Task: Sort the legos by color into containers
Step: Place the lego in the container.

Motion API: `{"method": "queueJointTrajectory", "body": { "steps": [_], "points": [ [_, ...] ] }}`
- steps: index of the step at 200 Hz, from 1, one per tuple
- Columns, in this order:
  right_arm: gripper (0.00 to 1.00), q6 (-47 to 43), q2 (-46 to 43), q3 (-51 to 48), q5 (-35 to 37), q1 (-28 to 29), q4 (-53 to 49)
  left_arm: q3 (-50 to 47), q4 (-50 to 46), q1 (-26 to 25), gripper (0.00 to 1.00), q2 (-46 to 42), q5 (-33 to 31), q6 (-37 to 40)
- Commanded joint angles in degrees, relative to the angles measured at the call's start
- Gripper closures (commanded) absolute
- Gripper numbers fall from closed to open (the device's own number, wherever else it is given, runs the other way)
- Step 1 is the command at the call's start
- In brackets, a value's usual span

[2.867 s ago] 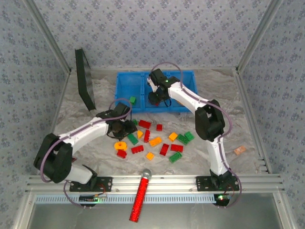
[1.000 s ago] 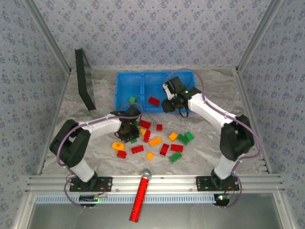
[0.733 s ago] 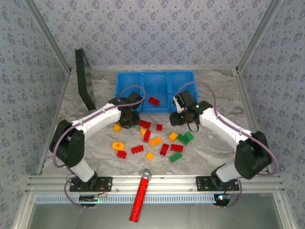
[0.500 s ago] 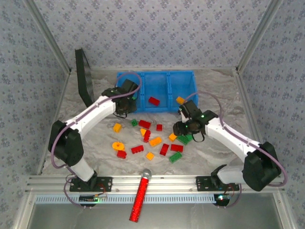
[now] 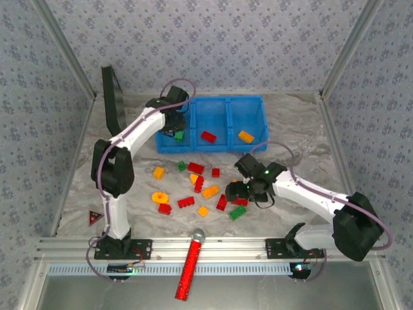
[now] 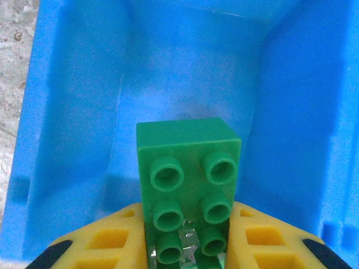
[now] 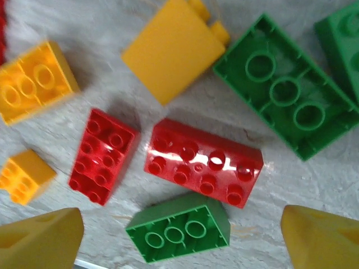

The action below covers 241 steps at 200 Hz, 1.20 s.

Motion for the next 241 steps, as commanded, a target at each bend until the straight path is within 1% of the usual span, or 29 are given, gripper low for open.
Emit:
{"method": "queueJointTrajectory", "body": {
  "steps": [1,27,59,109,168,191,218,241],
  "points": [
    [0.00,7.52,-1.06,-1.88,1.75,1.44,-0.72,4.43,-1.49,1.04,0.75,3.41,0.76,2.13],
    [0.00,8.36,0.05,-2.02,2.99,1.99,-0.16,7.91,-2.36,1.17,0.75,7.85,2.18,2.78],
    [0.01,8.55,1.89,-1.82,4.38,1.99,0.04,9.11,-2.06,1.17,0.74,10.97,3.45,2.97],
    [0.10,8.23,4.87,-1.73,5.12,1.73,2.37,9.68,-1.49,1.26,0.74,12.80,4.37,3.21],
    [0.14,7.27,8.24,-1.90,6.00,1.47,6.33,9.75,-1.86,1.52,0.74,13.60,4.89,3.54],
    [0.21,6.16,9.50,-1.61,6.39,1.20,6.28,9.78,-2.04,1.52,0.73,13.99,5.17,3.85],
    [0.29,4.99,10.98,-1.29,6.87,1.37,6.27,9.78,-2.87,1.52,0.66,14.66,6.04,3.98],
    [0.40,4.14,11.99,-1.51,6.87,1.44,6.30,9.78,-2.82,1.61,0.60,14.74,6.01,4.02]
  ]
}}
